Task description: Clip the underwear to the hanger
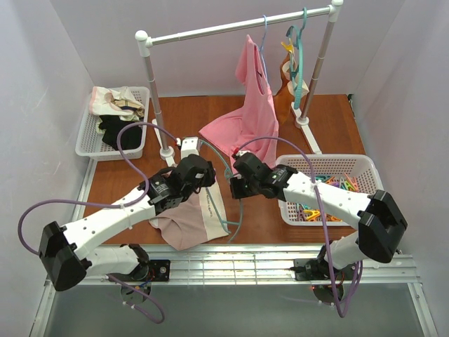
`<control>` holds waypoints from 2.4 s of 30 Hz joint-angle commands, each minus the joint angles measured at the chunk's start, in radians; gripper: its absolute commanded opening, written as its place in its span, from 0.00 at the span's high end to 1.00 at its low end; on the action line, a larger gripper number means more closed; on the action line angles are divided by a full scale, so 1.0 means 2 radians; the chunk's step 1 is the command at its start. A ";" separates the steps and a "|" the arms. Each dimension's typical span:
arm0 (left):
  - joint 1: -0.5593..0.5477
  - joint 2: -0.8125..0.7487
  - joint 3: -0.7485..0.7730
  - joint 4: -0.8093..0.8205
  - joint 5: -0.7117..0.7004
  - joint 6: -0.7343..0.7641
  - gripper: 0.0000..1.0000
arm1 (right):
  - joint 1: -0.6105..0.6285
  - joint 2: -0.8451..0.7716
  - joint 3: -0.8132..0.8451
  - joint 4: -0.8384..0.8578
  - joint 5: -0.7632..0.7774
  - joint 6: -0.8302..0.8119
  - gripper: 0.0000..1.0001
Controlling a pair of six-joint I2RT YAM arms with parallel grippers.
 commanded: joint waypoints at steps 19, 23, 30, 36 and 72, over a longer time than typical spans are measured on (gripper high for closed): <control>0.068 0.084 -0.073 0.123 0.152 0.124 0.77 | 0.045 0.092 -0.012 0.011 0.047 0.152 0.99; 0.068 0.080 -0.091 0.143 0.158 0.134 0.80 | 0.045 0.102 -0.013 0.012 0.065 0.158 0.99; 0.068 0.078 -0.104 0.143 0.155 0.138 0.82 | 0.045 0.123 -0.008 0.012 0.065 0.169 0.99; 0.068 0.090 -0.109 0.147 0.158 0.134 0.82 | 0.045 0.136 -0.011 0.007 0.060 0.164 0.99; 0.068 0.084 -0.107 0.141 0.152 0.143 0.59 | 0.036 0.137 -0.018 -0.017 0.075 0.151 0.56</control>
